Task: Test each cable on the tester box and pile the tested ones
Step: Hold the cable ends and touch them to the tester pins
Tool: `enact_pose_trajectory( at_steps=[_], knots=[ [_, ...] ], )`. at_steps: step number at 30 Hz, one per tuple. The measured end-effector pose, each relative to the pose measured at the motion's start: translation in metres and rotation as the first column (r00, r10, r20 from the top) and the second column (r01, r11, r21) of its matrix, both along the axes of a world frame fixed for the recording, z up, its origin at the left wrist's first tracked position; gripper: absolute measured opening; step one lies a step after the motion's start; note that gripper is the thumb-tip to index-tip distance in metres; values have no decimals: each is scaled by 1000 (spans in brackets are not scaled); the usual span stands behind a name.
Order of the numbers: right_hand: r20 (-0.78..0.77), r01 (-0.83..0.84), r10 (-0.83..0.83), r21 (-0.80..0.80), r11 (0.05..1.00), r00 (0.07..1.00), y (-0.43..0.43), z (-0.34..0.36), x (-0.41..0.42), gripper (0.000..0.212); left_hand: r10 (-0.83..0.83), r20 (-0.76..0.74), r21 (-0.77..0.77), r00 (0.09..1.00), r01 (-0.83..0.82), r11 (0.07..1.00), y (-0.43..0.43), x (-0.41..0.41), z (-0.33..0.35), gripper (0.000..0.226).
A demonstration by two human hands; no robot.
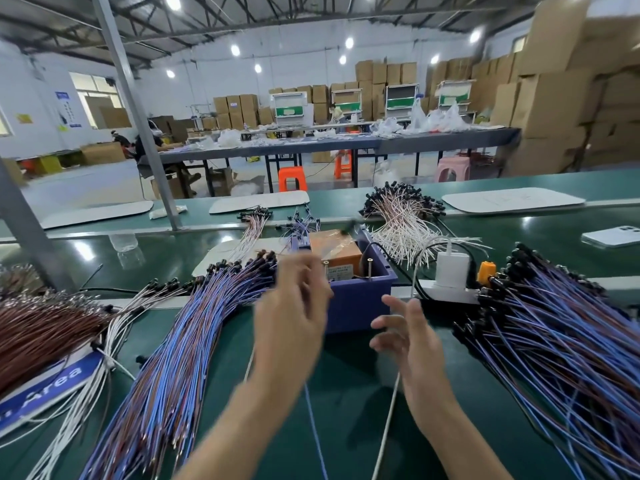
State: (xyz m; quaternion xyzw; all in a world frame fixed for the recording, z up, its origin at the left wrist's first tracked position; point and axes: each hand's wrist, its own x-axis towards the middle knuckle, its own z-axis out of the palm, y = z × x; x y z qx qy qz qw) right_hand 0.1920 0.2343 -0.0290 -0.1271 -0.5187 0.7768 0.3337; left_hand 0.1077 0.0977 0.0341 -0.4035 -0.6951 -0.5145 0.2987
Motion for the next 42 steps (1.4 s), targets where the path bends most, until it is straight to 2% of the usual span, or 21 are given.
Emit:
enact_pose_trajectory(
  at_steps=[2, 4, 8, 10, 13, 15, 18, 20, 23, 26, 29, 31, 33, 34, 37, 42],
  knots=[
    [-77, -57, 44, -175, 983, 996, 5, 3, 3, 68, 51, -32, -196, 998, -57, 979, 16, 24, -30, 7],
    [-138, -121, 88, -252, 960, 987, 8, 6, 12, 63, 34, -74, -315, 997, -56, 948, 32, 38, -58, 8],
    [-170, -177, 125, -339, 924, 977, 15, 9, 26, 38, -129, -50, -468, 990, 90, 879, 43, 43, -85, 18],
    [-156, -176, 127, -355, 918, 980, 19, 10, 30, 30, -211, -44, -490, 976, 163, 856, 41, 40, -87, 16],
    [-125, -193, 160, -326, 926, 979, 23, 10, 32, 30, -251, -68, -558, 966, 172, 812, 33, 36, -79, 19],
    [-101, -209, 187, -308, 928, 977, 27, 8, 32, 36, -256, -102, -626, 961, 138, 768, 26, 30, -72, 20],
    [-103, -241, 219, -329, 913, 970, 31, 6, 31, 35, -277, -144, -773, 950, 67, 630, 13, 24, -53, 29],
    [-127, -218, 182, -378, 900, 975, 34, 6, 29, 37, -231, -180, -863, 956, -41, 503, 5, 15, -39, 35],
    [-172, -133, 56, -478, 868, 984, 40, 7, 29, 49, -137, -301, -881, 944, -220, 420, -9, -9, -18, 31],
    [-132, -81, 21, -477, 875, 991, 42, 7, 31, 45, -126, -469, -800, 874, -359, 481, -33, -28, 6, 14],
    [-62, -60, 39, -383, 922, 997, 38, 5, 31, 33, -2, -529, -695, 849, -431, 576, -50, -42, 5, 32],
    [-25, -66, 61, -289, 955, 998, 34, 4, 30, 25, 129, -528, -564, 839, -460, 686, -48, -38, 1, 35],
    [16, -87, 92, -214, 973, 996, 26, 2, 28, 35, 208, -529, -406, 823, -461, 790, -37, -25, -7, 36],
    [41, -67, 77, -195, 978, 996, 23, 0, 26, 39, 207, -520, -359, 829, -432, 827, -31, -17, -10, 33],
    [112, 29, -18, -93, 995, 994, 17, -8, 20, 32, 116, -489, -298, 865, -291, 909, -10, 7, -22, 27],
    [159, 147, -176, 178, 973, 971, 11, -14, 17, 52, -42, -503, -239, 863, -93, 966, 19, 37, -50, 19]
  ],
)
